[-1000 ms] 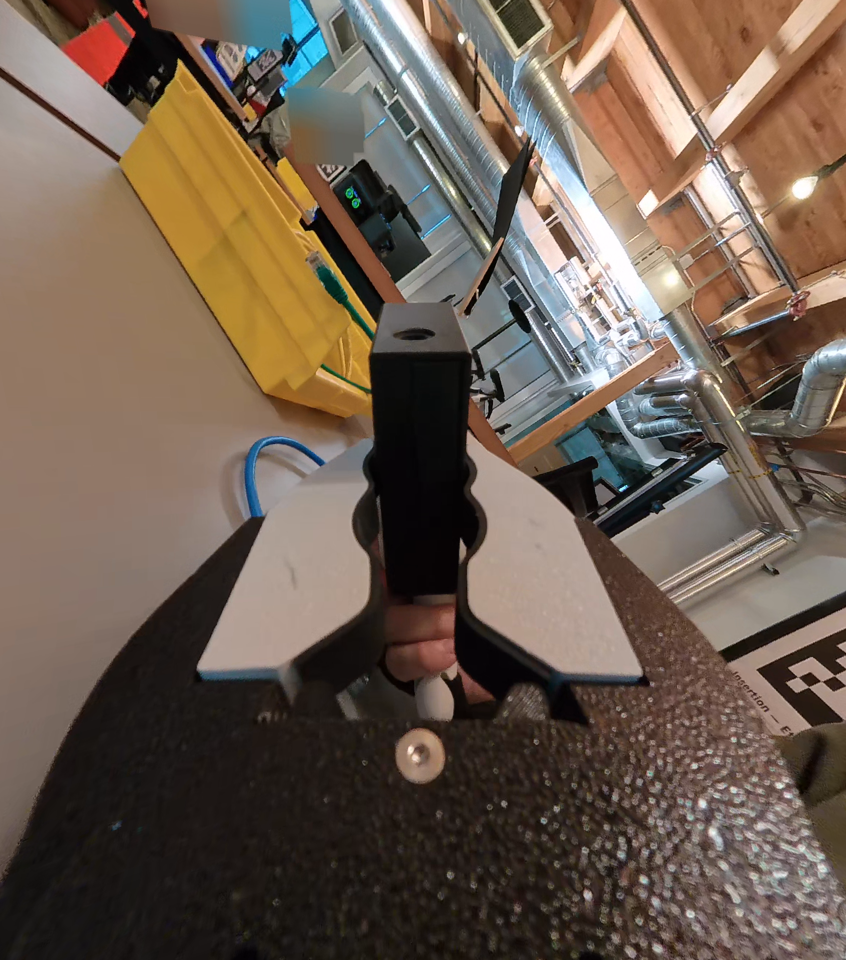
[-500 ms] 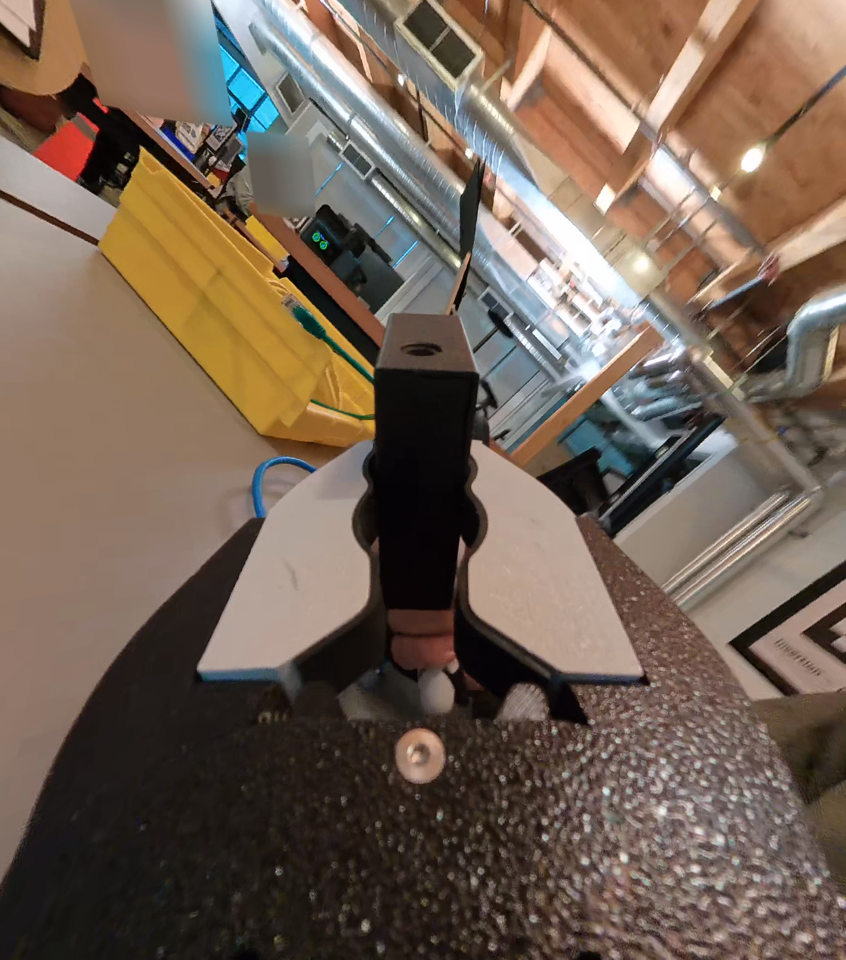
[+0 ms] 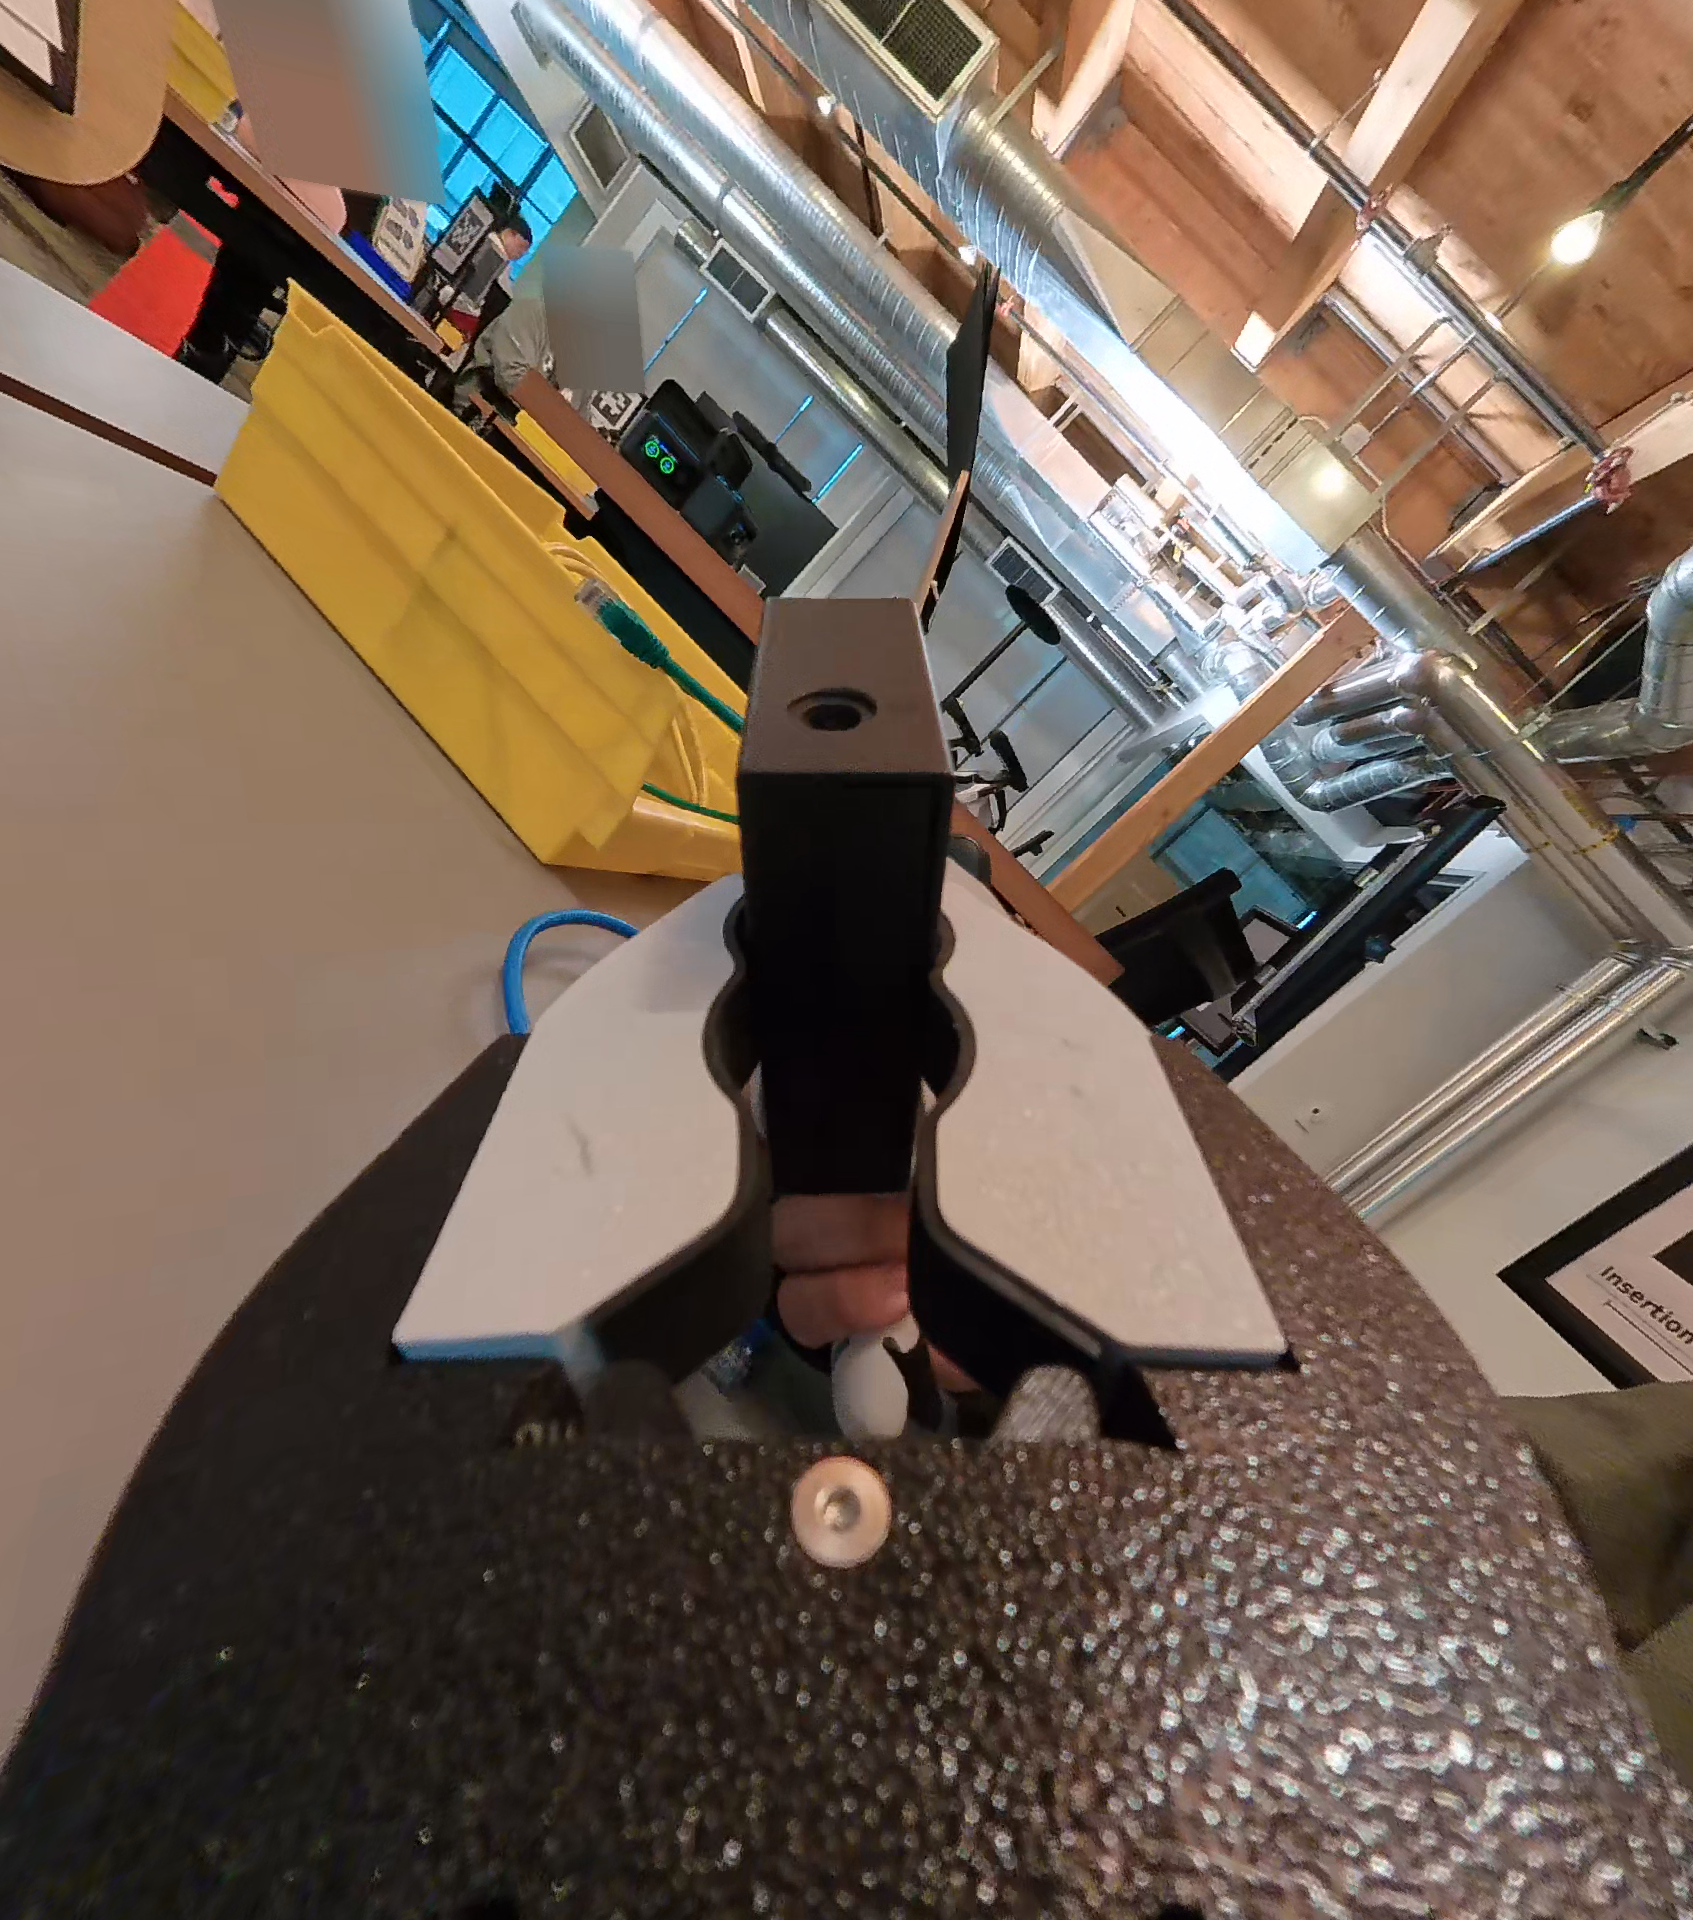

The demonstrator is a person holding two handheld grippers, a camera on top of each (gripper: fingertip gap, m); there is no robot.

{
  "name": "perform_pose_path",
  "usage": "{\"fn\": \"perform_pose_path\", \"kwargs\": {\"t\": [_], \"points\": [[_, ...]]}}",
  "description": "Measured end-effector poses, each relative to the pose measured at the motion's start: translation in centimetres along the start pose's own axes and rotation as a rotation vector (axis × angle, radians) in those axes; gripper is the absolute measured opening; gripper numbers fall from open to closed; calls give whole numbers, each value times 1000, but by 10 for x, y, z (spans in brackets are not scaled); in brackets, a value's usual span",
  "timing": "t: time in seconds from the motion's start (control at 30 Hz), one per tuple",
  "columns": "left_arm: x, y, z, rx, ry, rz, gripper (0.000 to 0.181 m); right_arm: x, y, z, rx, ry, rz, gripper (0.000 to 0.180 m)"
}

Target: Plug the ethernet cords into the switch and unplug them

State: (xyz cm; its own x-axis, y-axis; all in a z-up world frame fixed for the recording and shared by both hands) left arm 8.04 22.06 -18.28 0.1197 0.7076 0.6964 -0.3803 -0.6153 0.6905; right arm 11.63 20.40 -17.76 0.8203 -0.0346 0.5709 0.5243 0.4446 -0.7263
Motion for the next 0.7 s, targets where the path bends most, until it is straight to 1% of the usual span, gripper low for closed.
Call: {"fn": "perform_pose_path", "kwargs": {"t": [0.07, 0.3, 0.53, 0.7], "points": [[-1, -3, -1, 13, 5, -6, 27, -1, 3, 2, -34, -9, 2, 8], [0, -3, -7, -2, -4, -4, 27, -7, 2, 4, -1, -65, 36, 8], [1, -5, -16, -32, 28, -61, 27, -15, 1, 7, -23, -169, -98, 8], [0, -5, -16, -33, 5, -36, 27, -14, 1, 5, -28, -197, -182, 9]]}}
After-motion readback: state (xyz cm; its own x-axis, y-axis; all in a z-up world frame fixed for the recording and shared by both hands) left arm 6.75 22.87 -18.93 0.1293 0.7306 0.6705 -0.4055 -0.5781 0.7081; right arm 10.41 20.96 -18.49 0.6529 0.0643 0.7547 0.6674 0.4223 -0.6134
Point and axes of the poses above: each gripper's, where its closed fingertips meet, z out along the fingers, x out of its top, y = z × x across the jaws, the point moved 2 cm from there along -z, back along the fingers, and after that the axes turned 1 degree about z, right-handed, at the moved point
